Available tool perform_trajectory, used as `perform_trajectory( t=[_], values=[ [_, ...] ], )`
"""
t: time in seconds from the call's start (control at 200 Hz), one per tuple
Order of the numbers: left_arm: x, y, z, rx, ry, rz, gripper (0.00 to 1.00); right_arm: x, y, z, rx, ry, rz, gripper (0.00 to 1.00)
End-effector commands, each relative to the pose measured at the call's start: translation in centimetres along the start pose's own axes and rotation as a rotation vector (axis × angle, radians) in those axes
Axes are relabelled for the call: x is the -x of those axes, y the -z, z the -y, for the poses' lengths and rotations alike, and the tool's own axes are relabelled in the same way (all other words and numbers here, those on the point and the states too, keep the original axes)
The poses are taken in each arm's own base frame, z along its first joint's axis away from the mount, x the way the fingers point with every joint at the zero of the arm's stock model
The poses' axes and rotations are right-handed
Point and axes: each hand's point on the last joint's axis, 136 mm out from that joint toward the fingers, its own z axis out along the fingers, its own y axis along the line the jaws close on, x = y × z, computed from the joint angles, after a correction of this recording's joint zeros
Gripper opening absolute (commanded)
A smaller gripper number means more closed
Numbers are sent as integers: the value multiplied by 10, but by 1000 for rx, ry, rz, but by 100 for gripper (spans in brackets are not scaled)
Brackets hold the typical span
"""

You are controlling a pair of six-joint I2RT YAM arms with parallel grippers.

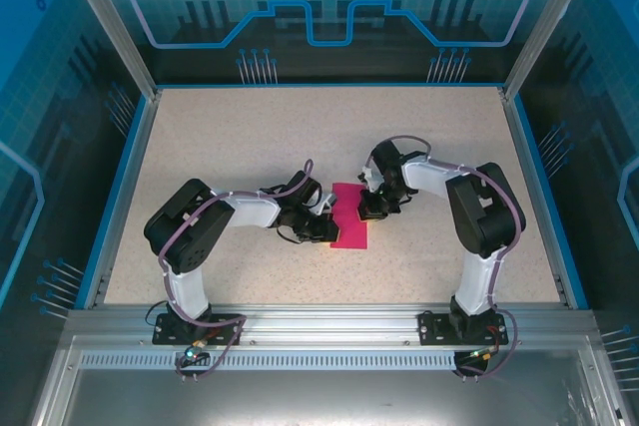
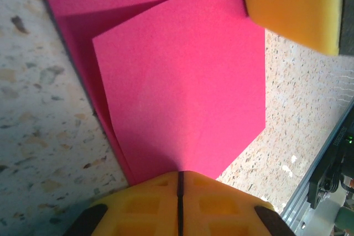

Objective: Fold a paper plane with a square sheet of paper (fold left side to right side)
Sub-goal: Fold the triangle a second time at the center of the table.

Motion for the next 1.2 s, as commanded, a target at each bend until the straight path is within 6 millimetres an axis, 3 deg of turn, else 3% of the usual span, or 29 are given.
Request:
perform_trajectory(
  t=[0.0, 0.21, 0.43, 0.595, 0.89, 1.195],
  values=[
    [-36, -11, -55, 181, 110, -85, 9, 4, 9, 36, -103, -39, 7, 0],
    [-34, -10, -52, 177, 105, -79, 9, 12, 25, 40, -87, -45, 46, 0],
    [-28, -7, -44, 159, 98, -64, 10, 10, 51, -11, 105, 19, 138, 0],
    [-22, -5, -39, 153, 89, -56, 10, 1, 29, -35, 173, 39, 84, 0],
    [-10, 0, -21, 117, 63, -37, 11, 2, -5, -15, 68, 1, -15, 0],
    [11, 2, 35, 40, -31, -22, 11, -7, -14, -2, 15, -13, -54, 0]
  ],
)
